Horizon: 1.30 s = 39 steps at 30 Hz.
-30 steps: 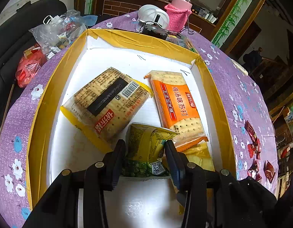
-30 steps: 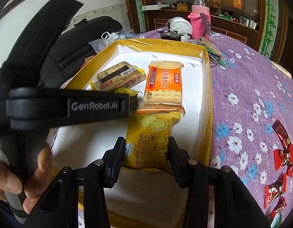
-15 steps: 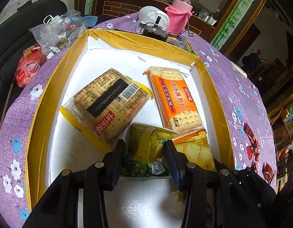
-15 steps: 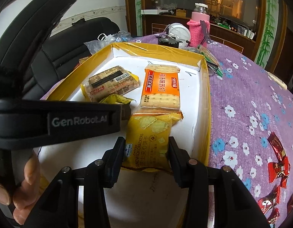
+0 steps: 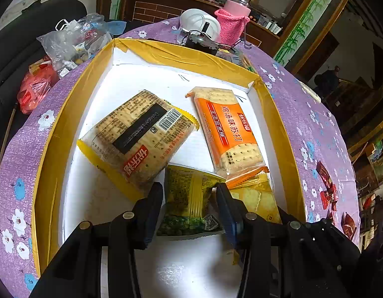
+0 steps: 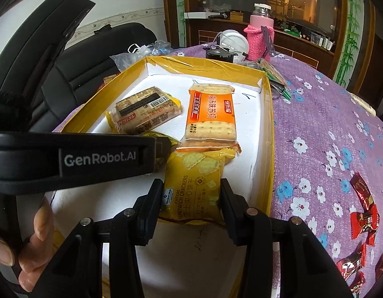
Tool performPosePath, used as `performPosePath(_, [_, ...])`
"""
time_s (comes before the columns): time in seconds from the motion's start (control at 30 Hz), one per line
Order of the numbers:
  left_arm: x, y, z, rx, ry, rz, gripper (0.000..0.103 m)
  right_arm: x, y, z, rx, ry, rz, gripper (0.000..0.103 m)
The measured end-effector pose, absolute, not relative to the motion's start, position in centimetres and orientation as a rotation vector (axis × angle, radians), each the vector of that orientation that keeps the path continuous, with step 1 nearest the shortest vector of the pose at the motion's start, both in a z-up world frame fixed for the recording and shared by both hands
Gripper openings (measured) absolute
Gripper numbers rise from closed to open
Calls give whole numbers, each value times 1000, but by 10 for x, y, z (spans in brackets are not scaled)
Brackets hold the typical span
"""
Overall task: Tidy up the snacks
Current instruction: 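Lower both bags into the white box lid and open both grippers, then move both grippers back to the candies on the tablecloth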
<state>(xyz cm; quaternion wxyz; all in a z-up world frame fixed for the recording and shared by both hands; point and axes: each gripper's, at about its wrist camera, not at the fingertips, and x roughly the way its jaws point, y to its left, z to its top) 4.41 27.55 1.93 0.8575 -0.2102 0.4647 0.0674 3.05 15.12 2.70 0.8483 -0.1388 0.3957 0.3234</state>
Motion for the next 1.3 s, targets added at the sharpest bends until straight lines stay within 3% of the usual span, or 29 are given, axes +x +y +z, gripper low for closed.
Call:
performPosePath(0.17, [43,276,20,-450,974,130,53,29,150,27,-298,833,688,45])
performPosePath(1.0, [11,293,46,-484,890,133,53,59,153,31,-223,925,666,44])
performPosePath(1.3, [5,288,48,-481,877,129,53,50,137,51,-172,870,704,52])
